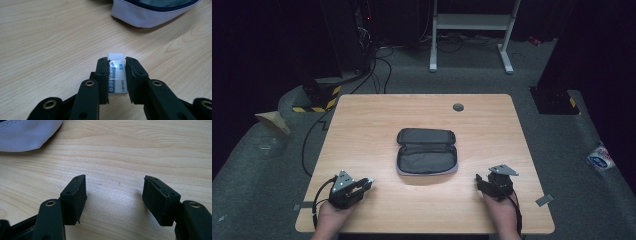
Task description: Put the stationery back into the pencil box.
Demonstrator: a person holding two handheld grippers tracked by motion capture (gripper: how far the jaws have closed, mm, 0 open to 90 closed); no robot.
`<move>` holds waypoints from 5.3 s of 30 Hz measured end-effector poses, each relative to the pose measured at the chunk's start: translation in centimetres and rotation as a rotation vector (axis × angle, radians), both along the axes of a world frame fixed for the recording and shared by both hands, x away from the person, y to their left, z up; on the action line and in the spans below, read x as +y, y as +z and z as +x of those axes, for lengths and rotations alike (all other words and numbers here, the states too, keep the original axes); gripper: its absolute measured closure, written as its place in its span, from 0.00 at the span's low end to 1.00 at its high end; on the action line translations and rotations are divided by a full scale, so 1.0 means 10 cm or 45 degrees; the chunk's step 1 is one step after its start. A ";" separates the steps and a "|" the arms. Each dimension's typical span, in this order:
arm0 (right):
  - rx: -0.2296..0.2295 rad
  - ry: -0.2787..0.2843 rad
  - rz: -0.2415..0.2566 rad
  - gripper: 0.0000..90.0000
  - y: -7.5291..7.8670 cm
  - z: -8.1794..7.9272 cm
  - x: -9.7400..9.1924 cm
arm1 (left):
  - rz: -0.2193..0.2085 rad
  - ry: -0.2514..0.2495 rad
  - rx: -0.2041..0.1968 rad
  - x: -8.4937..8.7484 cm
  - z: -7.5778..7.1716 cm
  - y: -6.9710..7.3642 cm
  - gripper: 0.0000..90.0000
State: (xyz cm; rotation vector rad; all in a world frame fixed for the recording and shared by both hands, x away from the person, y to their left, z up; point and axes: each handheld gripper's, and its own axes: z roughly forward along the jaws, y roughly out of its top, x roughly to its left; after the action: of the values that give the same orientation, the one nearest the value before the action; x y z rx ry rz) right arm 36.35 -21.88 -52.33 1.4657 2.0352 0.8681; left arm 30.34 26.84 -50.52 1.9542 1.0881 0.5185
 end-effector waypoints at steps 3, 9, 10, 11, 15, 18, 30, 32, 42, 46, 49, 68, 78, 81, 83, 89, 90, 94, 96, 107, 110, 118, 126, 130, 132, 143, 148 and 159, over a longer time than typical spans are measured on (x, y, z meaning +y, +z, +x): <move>-0.001 0.003 0.003 0.39 0.00 0.00 0.00 | -0.016 -0.014 0.009 -0.02 0.00 0.03 0.81; 0.002 -0.004 0.004 0.40 0.00 0.01 0.00 | -0.014 -0.036 -0.025 -0.10 0.00 0.10 0.81; -0.002 -0.013 0.001 0.40 0.00 0.01 0.01 | -0.014 -0.042 -0.028 -0.11 0.00 0.11 0.81; -0.002 -0.013 0.001 0.40 0.00 0.01 0.01 | -0.021 -0.040 -0.029 -0.12 0.00 0.11 0.81; -0.005 -0.017 -0.002 0.40 0.00 0.00 0.01 | -0.038 -0.037 -0.021 -0.15 0.03 0.16 0.81; -0.004 -0.015 -0.002 0.40 0.00 0.00 0.01 | -0.032 -0.040 -0.032 -0.17 0.07 0.20 0.81; 0.012 0.051 -0.010 0.39 0.01 0.00 -0.02 | -0.041 -0.058 -0.049 -0.34 0.19 0.25 0.81; 0.011 0.049 -0.002 0.38 0.01 0.00 -0.02 | -0.042 -0.064 -0.049 -0.38 0.20 0.28 0.81; 0.009 0.067 0.003 0.36 0.00 -0.01 -0.02 | -0.065 -0.045 -0.063 -0.61 0.29 0.44 0.81; 0.009 0.068 0.003 0.36 0.00 -0.02 -0.02 | -0.071 -0.063 -0.066 -0.69 0.35 0.51 0.81; 0.009 0.067 0.004 0.36 0.00 -0.02 -0.02 | -0.088 -0.077 -0.076 -0.75 0.38 0.55 0.81; 0.006 0.063 0.002 0.36 0.00 -0.03 -0.02 | -0.089 -0.131 -0.081 -0.98 0.55 0.65 0.81; 0.006 0.059 0.002 0.36 0.00 -0.03 -0.02 | -0.097 -0.139 -0.061 -1.09 0.69 0.64 0.81; 0.006 0.058 0.003 0.36 0.00 -0.03 -0.02 | -0.103 -0.139 -0.061 -1.12 0.73 0.63 0.81; 0.003 0.062 -0.002 0.36 0.00 -0.03 -0.02 | -0.095 -0.139 -0.060 -1.15 0.76 0.62 0.81; 0.003 0.060 -0.001 0.36 0.00 -0.03 -0.02 | -0.089 -0.125 -0.065 -1.20 0.84 0.61 0.81; 0.006 0.056 0.002 0.36 0.00 -0.03 -0.01 | -0.084 -0.124 -0.065 -1.21 0.86 0.60 0.81; 0.007 0.055 0.001 0.36 0.00 -0.02 -0.01 | -0.080 -0.115 -0.049 -1.23 0.93 0.58 0.81; 0.007 0.054 0.001 0.36 0.00 -0.02 -0.01 | -0.071 -0.115 -0.047 -1.24 0.95 0.57 0.81; 0.006 0.056 0.000 0.36 0.00 -0.02 -0.01 | 0.009 -0.104 -0.008 -1.32 1.00 0.46 0.81; 0.007 0.055 0.000 0.36 0.00 -0.02 -0.01 | 0.032 -0.102 -0.017 -1.35 1.01 0.43 0.81; 0.006 0.055 0.001 0.36 0.00 -0.02 -0.01 | 0.098 -0.113 0.013 -1.40 1.02 0.31 0.81; 0.006 0.055 0.001 0.36 0.00 -0.02 -0.01 | 0.135 -0.102 0.059 -1.39 1.03 0.22 0.81; 0.006 0.055 0.000 0.36 0.00 -0.02 -0.01 | 0.150 -0.117 0.062 -1.40 1.02 0.19 0.81; 0.006 0.056 0.000 0.36 0.00 -0.02 -0.01 | 0.168 -0.122 0.064 -1.41 1.01 0.17 0.81; 0.006 0.056 0.000 0.36 0.00 -0.02 -0.01 | 0.162 -0.123 0.080 -1.42 1.01 0.16 0.76; 0.006 0.055 0.000 0.36 0.00 -0.02 -0.01 | 0.138 -0.114 0.086 -1.39 1.01 0.19 0.65; 0.006 0.056 0.000 0.36 0.00 -0.02 -0.01 | 0.031 -0.067 0.131 -1.31 1.03 0.25 0.42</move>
State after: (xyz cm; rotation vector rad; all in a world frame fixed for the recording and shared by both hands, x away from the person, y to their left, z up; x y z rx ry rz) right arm 36.11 -22.01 -52.33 1.4288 2.0779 0.8833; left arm 40.67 13.75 -48.05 2.0438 1.0958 0.4083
